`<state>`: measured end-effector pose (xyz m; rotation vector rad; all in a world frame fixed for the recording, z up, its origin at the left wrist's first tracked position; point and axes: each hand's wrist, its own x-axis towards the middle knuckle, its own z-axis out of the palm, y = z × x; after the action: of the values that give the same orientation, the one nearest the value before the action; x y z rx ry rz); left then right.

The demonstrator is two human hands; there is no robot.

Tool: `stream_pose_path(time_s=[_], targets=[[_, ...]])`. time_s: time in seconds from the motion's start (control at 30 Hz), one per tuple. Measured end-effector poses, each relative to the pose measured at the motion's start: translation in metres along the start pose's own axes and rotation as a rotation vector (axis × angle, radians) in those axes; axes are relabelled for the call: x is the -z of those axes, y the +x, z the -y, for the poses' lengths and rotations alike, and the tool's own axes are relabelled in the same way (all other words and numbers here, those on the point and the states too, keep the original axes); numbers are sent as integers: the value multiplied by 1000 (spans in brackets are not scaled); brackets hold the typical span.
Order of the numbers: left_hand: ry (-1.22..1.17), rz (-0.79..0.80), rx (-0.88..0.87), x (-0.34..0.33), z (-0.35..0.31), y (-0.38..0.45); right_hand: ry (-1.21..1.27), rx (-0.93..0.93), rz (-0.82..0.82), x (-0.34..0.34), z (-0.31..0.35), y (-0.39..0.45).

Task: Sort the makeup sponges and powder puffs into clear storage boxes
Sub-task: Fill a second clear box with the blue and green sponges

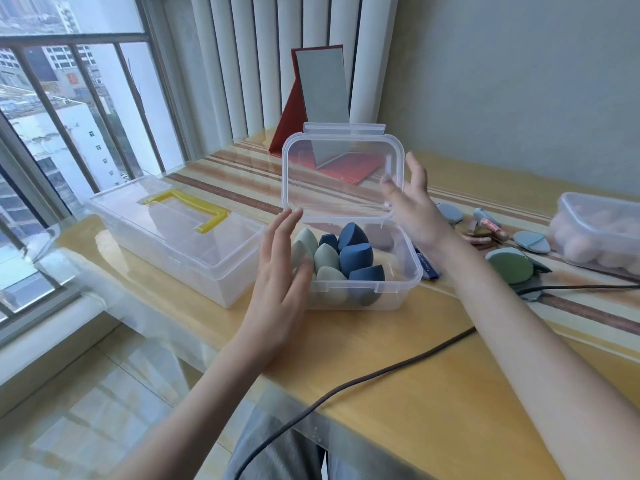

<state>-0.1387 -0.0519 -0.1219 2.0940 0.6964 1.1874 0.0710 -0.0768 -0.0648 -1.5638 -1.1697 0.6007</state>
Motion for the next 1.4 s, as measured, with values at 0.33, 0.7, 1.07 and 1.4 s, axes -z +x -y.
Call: stream_pose_path(time_s=[0.33,0.7,1.07,1.4], targets=[[381,-337,-292,2,-1,-2,-149,199,9,19,8,-34],[263,151,-195,25,7,-7,-663,275,139,12,-27,-76],[361,174,-202,21,4,-12,-539,232,-7,-2,-34,-83],[348,57,-247,15,-18,-3,-402,250,-214,-4,-15,-99]])
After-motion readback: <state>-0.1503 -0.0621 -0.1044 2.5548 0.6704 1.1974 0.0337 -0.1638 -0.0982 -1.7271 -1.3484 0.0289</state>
